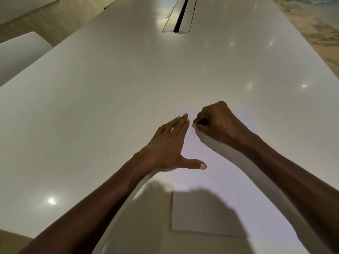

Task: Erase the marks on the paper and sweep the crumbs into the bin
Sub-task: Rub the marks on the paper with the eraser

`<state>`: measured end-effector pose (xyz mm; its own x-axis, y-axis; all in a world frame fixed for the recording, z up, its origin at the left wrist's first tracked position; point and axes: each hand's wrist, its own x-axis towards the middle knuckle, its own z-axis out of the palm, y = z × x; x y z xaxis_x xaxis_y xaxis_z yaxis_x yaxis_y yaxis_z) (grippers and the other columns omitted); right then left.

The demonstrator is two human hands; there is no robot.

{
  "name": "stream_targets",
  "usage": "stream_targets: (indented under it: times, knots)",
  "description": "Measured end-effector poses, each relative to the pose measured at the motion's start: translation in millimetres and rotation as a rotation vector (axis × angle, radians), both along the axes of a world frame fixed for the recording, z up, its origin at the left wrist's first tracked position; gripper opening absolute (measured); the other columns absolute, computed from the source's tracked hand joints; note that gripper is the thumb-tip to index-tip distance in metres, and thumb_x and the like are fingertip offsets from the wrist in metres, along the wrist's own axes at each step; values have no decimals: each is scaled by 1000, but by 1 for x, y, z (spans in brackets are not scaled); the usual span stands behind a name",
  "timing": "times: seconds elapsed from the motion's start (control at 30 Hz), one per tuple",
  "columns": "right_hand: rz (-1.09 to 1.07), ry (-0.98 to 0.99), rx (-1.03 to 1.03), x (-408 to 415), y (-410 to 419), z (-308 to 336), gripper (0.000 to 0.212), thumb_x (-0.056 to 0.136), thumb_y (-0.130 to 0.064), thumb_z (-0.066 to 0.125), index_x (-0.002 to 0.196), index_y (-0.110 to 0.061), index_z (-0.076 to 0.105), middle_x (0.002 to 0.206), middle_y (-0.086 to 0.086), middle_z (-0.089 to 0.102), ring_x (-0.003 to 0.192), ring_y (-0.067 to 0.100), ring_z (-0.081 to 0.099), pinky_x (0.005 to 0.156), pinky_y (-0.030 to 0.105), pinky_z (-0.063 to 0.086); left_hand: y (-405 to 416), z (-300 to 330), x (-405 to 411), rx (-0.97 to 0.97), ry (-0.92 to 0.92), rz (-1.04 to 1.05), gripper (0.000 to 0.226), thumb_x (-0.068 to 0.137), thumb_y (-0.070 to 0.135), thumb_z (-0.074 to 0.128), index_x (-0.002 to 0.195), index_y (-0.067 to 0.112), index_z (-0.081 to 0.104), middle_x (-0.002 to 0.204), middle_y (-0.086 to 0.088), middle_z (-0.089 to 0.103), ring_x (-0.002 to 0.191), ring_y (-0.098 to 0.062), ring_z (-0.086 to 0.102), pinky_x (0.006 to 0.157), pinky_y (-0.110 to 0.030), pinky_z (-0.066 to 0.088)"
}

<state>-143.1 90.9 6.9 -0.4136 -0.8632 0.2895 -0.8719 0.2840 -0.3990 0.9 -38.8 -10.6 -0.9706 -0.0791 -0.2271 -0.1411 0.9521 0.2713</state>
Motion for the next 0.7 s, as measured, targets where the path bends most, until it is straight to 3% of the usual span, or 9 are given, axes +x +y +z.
stream_targets:
  times: [0.13,0.3,0.53,0.7]
  knots:
    - [9,-67,1,23,22,4,12,79,-5,67,76,-7,78,73,4,75,64,16,68,62,26,54,-1,-1,-1,-4,-4,1,134,67,92,46,155,14,-17,161,8,-28,148,-8,-23,123,-35,-5]
    - [21,-80,11,30,24,3,14,78,-10,65,74,-11,78,71,2,74,62,14,66,61,31,54,0,-2,-1,-5,3,-3,134,67,92,46,156,14,-16,161,7,-28,149,-10,-22,123,-34,-5]
    - [-22,-1,10,-2,-14,-2,17,78,-10,62,68,-3,74,61,13,69,53,25,62,56,38,52,-1,-3,-2,-4,13,-1,135,67,93,46,155,15,-19,162,6,-26,149,-10,-22,123,-36,-4]
    - [13,-27,38,16,2,1,16,79,-10,63,71,-4,75,62,10,69,54,21,63,57,37,52,-2,-2,-2,-9,5,-5,133,67,92,46,156,14,-17,162,6,-27,149,-10,-22,123,-36,-4]
